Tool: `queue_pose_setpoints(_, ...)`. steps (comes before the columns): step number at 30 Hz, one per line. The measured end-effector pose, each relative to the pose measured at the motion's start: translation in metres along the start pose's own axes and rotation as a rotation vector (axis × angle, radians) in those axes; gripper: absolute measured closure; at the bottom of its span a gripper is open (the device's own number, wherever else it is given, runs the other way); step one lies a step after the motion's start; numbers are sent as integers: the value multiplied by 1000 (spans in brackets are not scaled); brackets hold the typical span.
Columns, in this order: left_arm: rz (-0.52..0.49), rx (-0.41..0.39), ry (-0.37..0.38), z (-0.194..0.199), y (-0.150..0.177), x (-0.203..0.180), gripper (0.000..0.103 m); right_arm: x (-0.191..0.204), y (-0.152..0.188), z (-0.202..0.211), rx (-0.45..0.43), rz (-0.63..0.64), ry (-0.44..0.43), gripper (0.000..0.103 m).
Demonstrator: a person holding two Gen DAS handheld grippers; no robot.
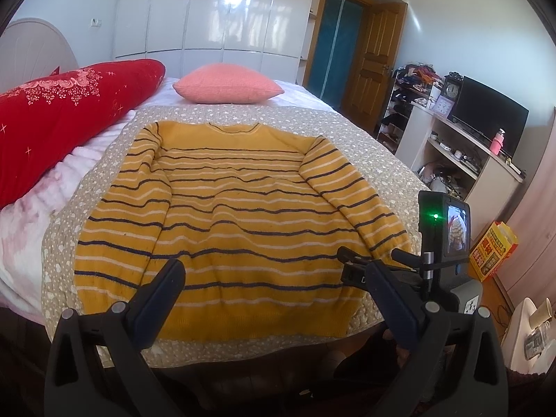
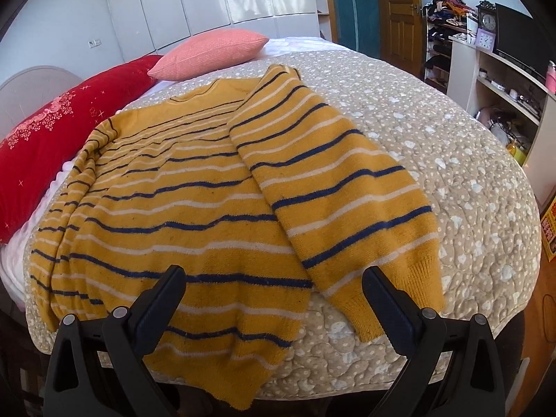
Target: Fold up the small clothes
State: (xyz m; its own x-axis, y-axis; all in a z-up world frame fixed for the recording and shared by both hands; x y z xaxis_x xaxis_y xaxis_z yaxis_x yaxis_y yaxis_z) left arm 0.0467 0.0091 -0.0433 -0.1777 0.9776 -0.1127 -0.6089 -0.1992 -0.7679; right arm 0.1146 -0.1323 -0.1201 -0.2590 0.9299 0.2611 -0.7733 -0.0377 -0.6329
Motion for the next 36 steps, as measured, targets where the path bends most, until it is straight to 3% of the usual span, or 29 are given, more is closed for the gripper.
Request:
queue_pose_setpoints(30, 9, 5, -20, -2, 0, 6, 0, 5, 3, -7, 37, -6, -55, 0)
queue_pose_setpoints(36, 38, -39, -101, 0, -10, 27, 0, -3, -5, 9, -23, 8, -73, 5)
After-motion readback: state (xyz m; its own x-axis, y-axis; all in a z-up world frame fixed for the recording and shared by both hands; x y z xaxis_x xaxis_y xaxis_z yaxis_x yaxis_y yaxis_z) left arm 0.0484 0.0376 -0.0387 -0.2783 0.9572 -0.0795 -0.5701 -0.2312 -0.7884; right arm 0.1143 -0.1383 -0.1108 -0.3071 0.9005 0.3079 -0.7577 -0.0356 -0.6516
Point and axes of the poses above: each gripper's, at about its wrist camera, not at the fingertips, and z roughly against the way its jaws point, x to its left, y to its underside, the point moved 3 cm from there along -z, roughly the way its jaws point, and after that the axes turned 8 degrees about -y, right-handed, at the moved point
